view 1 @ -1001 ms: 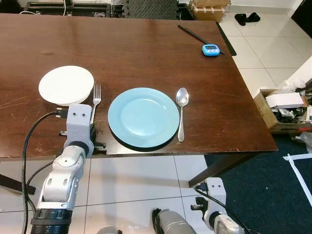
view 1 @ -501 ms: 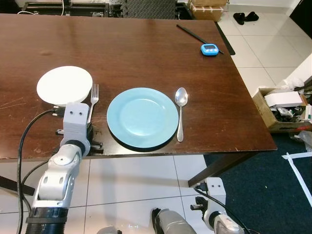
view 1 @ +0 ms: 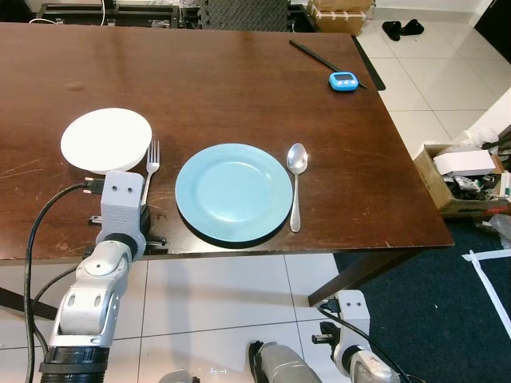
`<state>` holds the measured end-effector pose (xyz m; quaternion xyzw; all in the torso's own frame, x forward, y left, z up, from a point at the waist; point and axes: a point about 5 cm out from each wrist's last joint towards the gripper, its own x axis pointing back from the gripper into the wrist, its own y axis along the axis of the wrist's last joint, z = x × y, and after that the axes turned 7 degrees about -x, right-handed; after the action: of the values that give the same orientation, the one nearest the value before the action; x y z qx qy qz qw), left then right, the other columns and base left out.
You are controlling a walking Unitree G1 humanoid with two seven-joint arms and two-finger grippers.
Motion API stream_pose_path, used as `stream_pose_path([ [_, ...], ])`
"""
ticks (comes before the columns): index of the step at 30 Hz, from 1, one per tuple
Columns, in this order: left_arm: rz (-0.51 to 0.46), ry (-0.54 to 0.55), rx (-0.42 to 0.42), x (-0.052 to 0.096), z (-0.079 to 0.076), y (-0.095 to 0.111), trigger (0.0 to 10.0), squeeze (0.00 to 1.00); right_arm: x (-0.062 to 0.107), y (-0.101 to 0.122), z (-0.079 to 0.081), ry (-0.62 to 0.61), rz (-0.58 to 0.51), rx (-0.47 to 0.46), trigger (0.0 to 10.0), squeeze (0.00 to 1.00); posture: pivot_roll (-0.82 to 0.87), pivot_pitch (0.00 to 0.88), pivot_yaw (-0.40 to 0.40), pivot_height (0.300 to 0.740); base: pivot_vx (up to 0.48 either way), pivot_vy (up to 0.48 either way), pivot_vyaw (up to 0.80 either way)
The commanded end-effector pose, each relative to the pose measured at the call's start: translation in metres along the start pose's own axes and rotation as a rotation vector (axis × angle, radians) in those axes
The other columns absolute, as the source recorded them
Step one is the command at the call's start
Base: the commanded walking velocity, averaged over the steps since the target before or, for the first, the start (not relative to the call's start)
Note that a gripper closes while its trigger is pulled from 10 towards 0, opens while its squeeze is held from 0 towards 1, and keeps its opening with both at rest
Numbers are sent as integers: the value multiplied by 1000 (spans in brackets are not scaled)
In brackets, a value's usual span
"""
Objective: Setting the table
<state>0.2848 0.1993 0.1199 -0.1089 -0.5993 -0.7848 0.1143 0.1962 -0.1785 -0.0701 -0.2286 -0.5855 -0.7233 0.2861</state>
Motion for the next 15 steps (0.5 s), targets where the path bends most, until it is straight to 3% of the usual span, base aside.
stream_pose_path([
  [1, 126, -20, 10, 2, -3, -26, 10000, 0, 2, -7, -1, -9, 22, -5, 10000, 0, 24, 122, -27, 740, 0, 0, 0],
  [2, 123, -29, 14, 1, -4, -26, 10000, 1000, 2, -7, -1, -10, 22, -6, 10000, 0, 21, 124, -24, 740, 0, 0, 0],
  [7, 122, -30, 17, 1, -4, -25, 10000, 1000, 2, -7, -2, -13, 23, -7, 10000, 0, 21, 126, -25, 740, 0, 0, 0],
  [8, 122, -26, 20, 2, -4, -24, 10000, 839, 2, -7, -2, -13, 23, -7, 10000, 0, 20, 128, -26, 740, 0, 0, 0],
  [9, 122, -26, 20, 2, -4, -24, 10000, 839, 2, -7, -2, -13, 23, -7, 10000, 0, 20, 128, -26, 740, 0, 0, 0],
  [10, 125, -19, 22, 2, -3, -24, 10000, 0, 2, -6, -3, -14, 23, -7, 10000, 0, 21, 128, -27, 740, 0, 0, 0],
  [15, 103, 48, 20, 6, 4, -17, 10000, 0, 2, -6, -3, -13, 22, -6, 10000, 0, 22, 128, -27, 740, 0, 0, 0],
])
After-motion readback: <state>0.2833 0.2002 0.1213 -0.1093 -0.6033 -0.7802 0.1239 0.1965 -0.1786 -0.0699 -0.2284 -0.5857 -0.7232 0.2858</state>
